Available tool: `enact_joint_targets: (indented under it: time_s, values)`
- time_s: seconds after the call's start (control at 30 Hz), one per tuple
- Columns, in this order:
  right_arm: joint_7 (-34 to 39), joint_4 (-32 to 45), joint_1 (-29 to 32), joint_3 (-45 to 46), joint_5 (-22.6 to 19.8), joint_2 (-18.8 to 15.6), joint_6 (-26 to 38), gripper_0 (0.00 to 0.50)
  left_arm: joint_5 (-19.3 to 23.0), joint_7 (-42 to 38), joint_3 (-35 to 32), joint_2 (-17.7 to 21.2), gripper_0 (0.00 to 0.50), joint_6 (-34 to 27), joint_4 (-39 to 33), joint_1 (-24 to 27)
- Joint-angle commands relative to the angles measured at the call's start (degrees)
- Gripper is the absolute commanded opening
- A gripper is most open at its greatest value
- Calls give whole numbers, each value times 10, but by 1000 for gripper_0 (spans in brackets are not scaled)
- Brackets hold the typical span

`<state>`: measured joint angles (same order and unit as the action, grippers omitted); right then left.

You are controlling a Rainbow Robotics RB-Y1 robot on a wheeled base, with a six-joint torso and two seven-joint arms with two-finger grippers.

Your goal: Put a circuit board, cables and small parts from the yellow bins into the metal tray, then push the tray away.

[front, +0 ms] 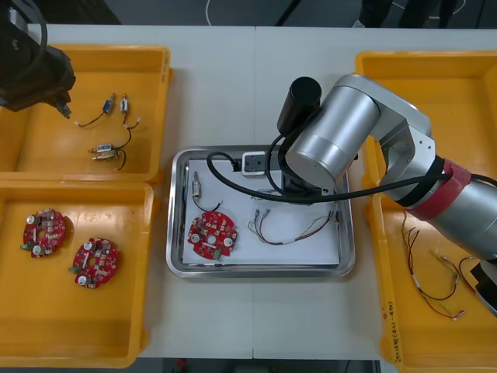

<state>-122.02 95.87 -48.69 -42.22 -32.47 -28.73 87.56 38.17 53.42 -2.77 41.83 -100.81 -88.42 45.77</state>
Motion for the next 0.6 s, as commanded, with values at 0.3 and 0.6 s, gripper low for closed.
enact_joint_targets:
  time_s: [0.3, 0.6]
  values:
    - [-25, 7, -36, 17, 8, 13, 29, 500, 34, 44, 6, 15, 0, -27, -84, -4]
    - [-21, 9, -40, 23, 4, 13, 51, 500, 49, 35, 36, 2, 1, -33, -111, -4]
